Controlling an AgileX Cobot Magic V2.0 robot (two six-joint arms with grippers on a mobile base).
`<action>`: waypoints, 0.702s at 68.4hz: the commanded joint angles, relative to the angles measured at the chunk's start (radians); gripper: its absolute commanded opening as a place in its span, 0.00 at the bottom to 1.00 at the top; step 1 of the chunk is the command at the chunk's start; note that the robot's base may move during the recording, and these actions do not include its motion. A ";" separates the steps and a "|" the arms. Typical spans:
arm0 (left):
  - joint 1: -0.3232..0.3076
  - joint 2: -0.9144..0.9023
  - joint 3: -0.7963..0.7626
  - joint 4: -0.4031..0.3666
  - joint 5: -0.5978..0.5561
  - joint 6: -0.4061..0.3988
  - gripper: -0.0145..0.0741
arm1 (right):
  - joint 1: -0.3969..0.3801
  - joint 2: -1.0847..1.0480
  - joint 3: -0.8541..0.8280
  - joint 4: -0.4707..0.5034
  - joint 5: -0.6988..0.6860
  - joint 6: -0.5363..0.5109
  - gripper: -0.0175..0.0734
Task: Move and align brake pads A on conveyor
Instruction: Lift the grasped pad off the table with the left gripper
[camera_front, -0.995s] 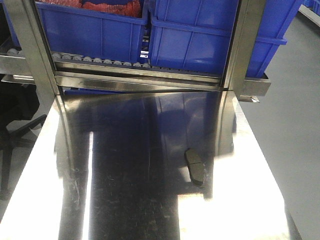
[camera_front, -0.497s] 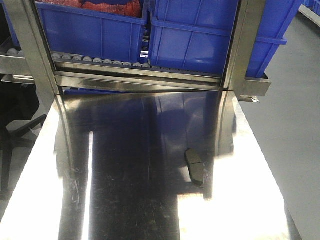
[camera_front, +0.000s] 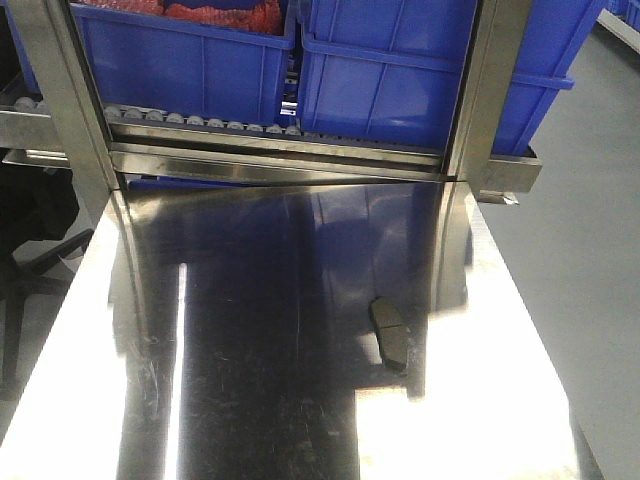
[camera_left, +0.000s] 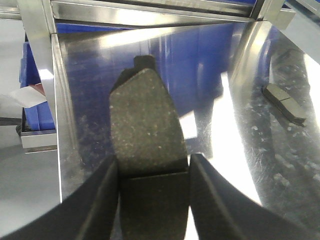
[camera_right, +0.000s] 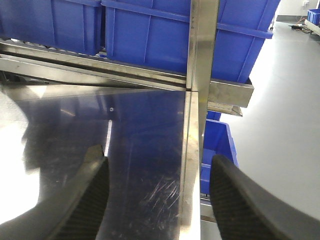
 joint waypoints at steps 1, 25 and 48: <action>-0.003 0.008 -0.028 0.007 -0.089 -0.006 0.16 | -0.006 0.012 -0.025 0.001 -0.075 -0.002 0.66; -0.003 0.008 -0.028 0.007 -0.089 -0.006 0.16 | -0.006 0.085 -0.032 0.134 -0.061 -0.020 0.66; -0.003 0.008 -0.028 0.007 -0.089 -0.006 0.16 | -0.005 0.557 -0.253 0.497 0.000 -0.513 0.66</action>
